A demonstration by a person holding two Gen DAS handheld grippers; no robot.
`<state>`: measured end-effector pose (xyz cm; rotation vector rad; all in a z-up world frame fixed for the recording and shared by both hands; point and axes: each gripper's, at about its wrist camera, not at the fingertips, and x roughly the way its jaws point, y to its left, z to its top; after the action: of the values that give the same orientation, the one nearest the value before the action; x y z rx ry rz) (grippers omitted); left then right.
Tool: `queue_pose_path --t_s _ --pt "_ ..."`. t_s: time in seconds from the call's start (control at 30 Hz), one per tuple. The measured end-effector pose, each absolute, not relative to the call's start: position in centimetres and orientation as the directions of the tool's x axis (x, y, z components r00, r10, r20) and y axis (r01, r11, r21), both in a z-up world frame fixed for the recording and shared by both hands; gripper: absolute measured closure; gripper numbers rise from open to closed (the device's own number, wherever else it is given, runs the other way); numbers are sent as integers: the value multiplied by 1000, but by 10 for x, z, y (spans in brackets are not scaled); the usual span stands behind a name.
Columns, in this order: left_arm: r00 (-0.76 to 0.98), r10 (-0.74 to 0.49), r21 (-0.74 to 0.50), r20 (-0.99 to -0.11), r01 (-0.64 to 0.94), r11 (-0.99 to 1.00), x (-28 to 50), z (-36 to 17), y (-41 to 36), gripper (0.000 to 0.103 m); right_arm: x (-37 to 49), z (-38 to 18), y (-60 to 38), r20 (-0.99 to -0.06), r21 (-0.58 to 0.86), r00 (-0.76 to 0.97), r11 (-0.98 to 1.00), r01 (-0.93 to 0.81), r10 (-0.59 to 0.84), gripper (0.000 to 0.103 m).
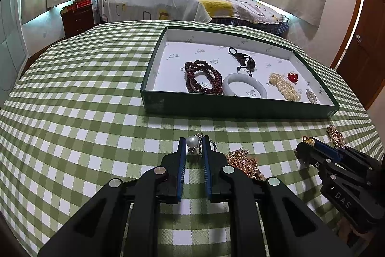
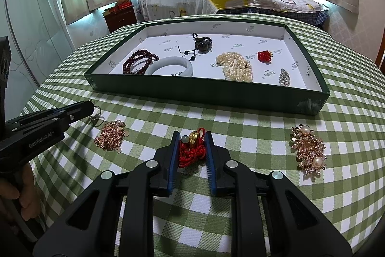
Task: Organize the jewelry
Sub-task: 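Lower the left tool onto the pearl ring and close it, then carry the pearl ring with the left tool while the right tool carries the tassel into the tray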
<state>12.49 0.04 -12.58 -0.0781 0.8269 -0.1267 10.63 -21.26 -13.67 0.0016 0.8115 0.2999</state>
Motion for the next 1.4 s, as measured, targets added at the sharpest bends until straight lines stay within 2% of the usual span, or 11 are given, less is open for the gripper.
queue_pose_path --t_s 0.33,0.73,1.13,1.4 --pt "692 -144 -117 -707 86 989 123 -114 0 89 118 -123 -213 -687 117 677 959 -256 265 83" --pt "748 -174 -128 -640 120 985 136 -80 -7 89 145 -74 -222 -589 105 767 965 -239 254 83" --pt "804 -175 -103 -568 141 985 206 -50 -22 89 215 -53 -236 -533 97 813 972 -216 234 83" --pt "772 -179 -118 -610 135 984 263 -59 -33 89 264 -65 -237 -557 65 802 974 -217 216 83"
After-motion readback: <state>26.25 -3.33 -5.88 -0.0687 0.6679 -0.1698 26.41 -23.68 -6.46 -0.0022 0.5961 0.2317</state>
